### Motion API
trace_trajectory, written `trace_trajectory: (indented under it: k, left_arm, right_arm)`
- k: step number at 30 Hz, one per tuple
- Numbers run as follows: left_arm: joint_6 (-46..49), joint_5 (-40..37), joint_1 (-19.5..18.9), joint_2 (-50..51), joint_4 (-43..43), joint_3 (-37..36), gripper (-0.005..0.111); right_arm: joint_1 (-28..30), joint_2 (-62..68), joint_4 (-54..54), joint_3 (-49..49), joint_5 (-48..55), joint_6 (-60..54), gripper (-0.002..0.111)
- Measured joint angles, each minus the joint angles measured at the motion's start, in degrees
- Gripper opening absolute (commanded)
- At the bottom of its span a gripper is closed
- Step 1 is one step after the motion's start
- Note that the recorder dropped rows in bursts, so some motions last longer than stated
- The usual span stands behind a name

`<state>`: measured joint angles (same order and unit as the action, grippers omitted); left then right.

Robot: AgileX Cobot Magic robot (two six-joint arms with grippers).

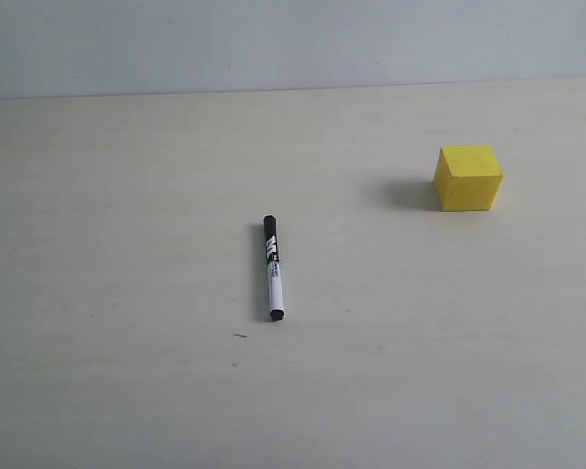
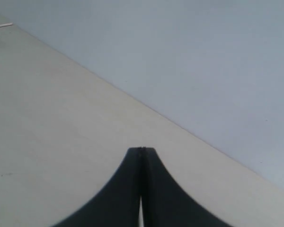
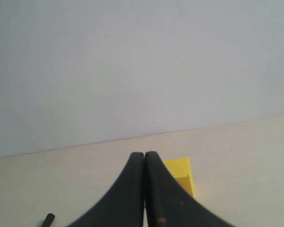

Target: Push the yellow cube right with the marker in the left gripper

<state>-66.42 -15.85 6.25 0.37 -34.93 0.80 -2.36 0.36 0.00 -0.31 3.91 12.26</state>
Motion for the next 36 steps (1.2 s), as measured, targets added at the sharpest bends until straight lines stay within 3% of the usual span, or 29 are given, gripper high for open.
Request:
trace_trajectory:
  k: [11,15,16,17,19,21,22,26,36]
  left_arm:
    - [-0.17,0.49,-0.67,0.00,-2.19,-0.66,0.000]
    - [-5.43,5.71,-0.67,0.00,-1.83,-0.66,0.000]
    - [-3.28,7.88,-0.67,0.00,-0.65,-0.66,0.000]
    - [4.79,9.39,-0.67,0.00,3.64,-0.66,0.000]
    - [32.36,10.01,-1.16,0.00,16.84,-0.66,0.000]
    - [54.21,9.40,-2.28,0.00,29.06,-0.66,0.000]
    - [57.74,8.97,-2.80,0.00,30.49,-0.66,0.000]
    - [64.42,6.56,-4.62,0.00,31.86,-0.66,0.000]
    - [62.54,5.44,-5.17,0.00,28.69,-0.66,0.000]
  right_arm:
    - [0.00,0.00,0.00,0.00,0.00,0.00,0.000]
    - [0.00,0.00,0.00,0.00,0.00,0.00,0.000]
    - [0.00,0.00,0.00,0.00,0.00,0.00,0.000]
    - [0.00,0.00,0.00,0.00,0.00,0.00,0.000]
    - [0.00,0.00,0.00,0.00,0.00,0.00,0.000]
    - [0.00,0.00,0.00,0.00,0.00,0.00,0.000]
    - [0.00,0.00,0.00,0.00,0.00,0.00,0.000]
    - [0.00,0.00,0.00,0.00,0.00,0.00,0.000]
    - [0.00,0.00,0.00,0.00,0.00,0.00,0.000]
